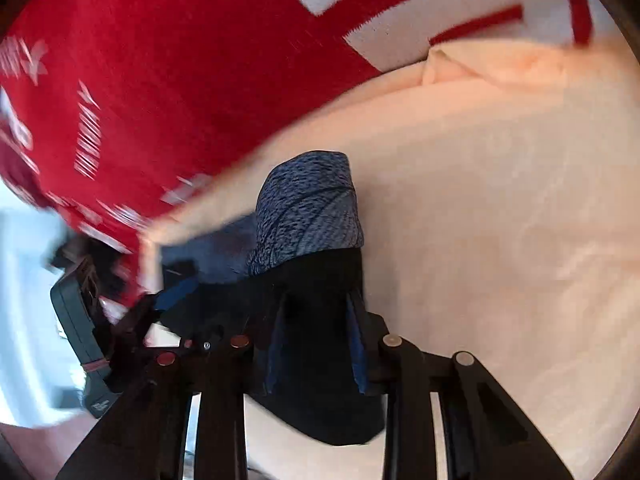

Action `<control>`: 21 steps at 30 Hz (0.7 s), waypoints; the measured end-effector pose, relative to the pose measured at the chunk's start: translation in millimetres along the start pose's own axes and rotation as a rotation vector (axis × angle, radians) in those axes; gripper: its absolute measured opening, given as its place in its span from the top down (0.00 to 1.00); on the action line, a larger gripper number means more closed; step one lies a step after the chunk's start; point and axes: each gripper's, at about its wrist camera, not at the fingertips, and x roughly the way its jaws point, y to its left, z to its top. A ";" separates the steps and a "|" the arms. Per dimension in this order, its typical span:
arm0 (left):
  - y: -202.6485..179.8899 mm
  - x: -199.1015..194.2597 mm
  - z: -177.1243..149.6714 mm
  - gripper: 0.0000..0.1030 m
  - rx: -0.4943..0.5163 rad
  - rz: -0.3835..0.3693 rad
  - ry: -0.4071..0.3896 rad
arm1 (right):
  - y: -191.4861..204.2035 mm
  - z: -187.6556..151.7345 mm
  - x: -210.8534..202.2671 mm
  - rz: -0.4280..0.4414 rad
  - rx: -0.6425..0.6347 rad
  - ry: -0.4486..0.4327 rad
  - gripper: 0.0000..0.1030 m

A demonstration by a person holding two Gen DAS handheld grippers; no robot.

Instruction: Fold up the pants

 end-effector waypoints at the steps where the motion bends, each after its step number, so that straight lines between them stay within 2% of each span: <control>1: -1.5 -1.5 -0.3 0.01 0.004 0.012 0.006 | 1.6 2.0 8.0 -0.018 -0.005 0.016 0.65; 2: -1.3 -2.9 -0.3 0.01 -0.004 0.015 0.010 | 1.9 2.8 9.0 -0.032 0.005 0.016 0.61; 5: 3.1 -5.6 0.8 0.01 -0.049 0.027 0.031 | 12.1 -0.4 1.2 -0.075 0.000 0.000 0.61; 7: 9.4 -15.2 -2.3 0.01 -0.087 0.049 0.041 | 11.5 -11.9 -15.2 -0.140 -0.006 -0.018 0.61; 11: 18.9 -44.6 -20.4 0.01 -0.130 0.083 0.026 | 25.2 -33.2 -40.0 -0.212 -0.025 -0.065 0.60; 14: 26.5 -66.6 -36.1 0.01 -0.168 0.081 0.007 | 51.7 -44.8 -47.4 -0.227 -0.090 -0.084 0.52; 17: 30.5 -83.3 -50.2 0.01 -0.225 0.062 -0.013 | 73.0 -45.6 -50.5 -0.222 -0.198 -0.092 0.49; 19: 35.3 -96.0 -59.8 0.01 -0.270 0.035 -0.033 | 90.3 -42.1 -36.9 -0.228 -0.279 -0.089 0.38; 21: 31.3 -98.3 -69.1 0.01 -0.306 0.004 -0.048 | 104.6 -39.8 -15.4 -0.226 -0.332 -0.061 0.38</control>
